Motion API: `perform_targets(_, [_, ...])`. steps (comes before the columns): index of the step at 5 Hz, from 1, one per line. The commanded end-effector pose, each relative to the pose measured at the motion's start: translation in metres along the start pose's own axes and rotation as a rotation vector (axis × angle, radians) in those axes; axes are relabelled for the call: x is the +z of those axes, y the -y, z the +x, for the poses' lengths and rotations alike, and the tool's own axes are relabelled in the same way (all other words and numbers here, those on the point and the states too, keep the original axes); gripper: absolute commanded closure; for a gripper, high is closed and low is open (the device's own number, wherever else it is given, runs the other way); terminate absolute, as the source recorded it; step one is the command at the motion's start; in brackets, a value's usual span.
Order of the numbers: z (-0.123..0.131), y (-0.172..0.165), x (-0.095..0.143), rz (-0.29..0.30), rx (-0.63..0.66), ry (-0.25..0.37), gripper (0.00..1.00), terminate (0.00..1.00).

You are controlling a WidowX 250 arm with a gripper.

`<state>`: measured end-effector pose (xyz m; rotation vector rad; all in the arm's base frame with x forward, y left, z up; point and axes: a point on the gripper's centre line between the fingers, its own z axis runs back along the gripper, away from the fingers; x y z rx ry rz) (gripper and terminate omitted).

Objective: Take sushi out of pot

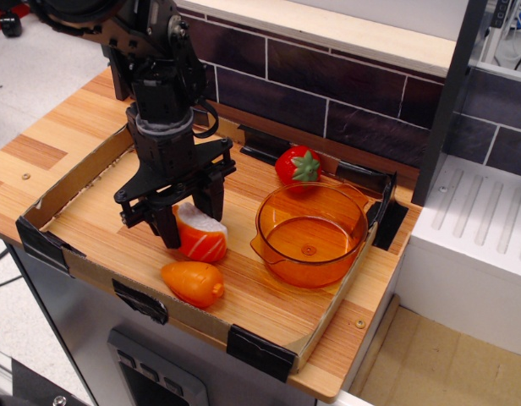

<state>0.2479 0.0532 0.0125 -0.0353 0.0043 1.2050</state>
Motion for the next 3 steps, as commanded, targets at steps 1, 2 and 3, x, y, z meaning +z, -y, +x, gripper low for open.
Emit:
perform_targets(1, [0.025,0.008,0.035,-0.012,0.040,-0.013,0.00,0.00])
perform_targets(2, [0.027,0.012,0.074,-0.059,0.042,-0.021,0.00,0.00])
perform_targets(3, [0.020,0.014,0.111,-0.099,0.011,-0.042,0.00,1.00])
